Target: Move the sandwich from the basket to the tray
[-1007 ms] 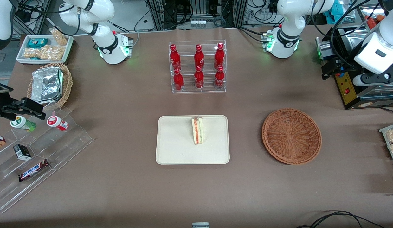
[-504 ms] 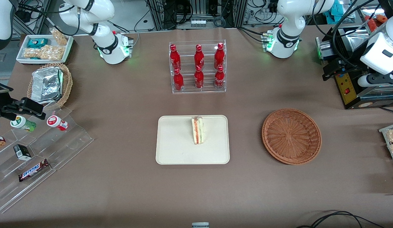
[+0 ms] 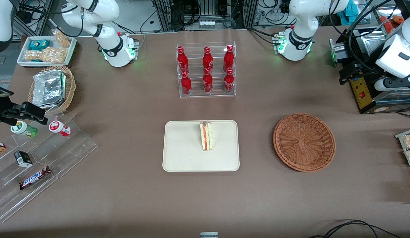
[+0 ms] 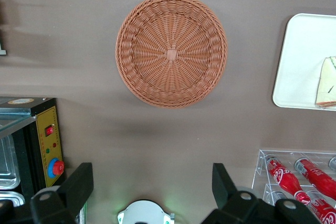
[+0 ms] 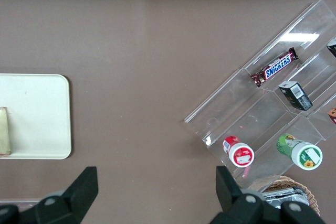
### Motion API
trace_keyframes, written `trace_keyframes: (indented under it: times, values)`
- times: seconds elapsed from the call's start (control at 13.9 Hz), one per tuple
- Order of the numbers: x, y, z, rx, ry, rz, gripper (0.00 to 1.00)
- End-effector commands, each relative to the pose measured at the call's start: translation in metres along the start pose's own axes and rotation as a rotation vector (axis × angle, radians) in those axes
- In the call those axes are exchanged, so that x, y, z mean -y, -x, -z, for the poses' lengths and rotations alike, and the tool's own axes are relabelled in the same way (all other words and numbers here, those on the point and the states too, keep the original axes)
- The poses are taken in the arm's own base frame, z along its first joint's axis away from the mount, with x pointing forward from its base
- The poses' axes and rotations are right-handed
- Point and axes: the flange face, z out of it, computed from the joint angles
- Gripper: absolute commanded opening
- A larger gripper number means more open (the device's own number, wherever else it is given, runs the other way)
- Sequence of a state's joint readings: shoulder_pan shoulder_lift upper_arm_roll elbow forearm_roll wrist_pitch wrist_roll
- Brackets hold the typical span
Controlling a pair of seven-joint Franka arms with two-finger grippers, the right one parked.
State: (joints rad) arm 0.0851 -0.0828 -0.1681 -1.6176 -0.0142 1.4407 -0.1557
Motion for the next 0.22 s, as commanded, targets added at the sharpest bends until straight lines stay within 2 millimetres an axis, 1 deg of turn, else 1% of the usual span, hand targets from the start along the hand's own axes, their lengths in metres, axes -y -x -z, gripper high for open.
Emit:
trace_keyframes:
  times: [0.0, 0.14]
  values:
    - [0.0019, 0.0010, 0.0042, -0.008, -0.015, 0.015, 1.00]
    - [0.0023, 0.0018, 0.0046, -0.007, -0.019, 0.016, 1.00]
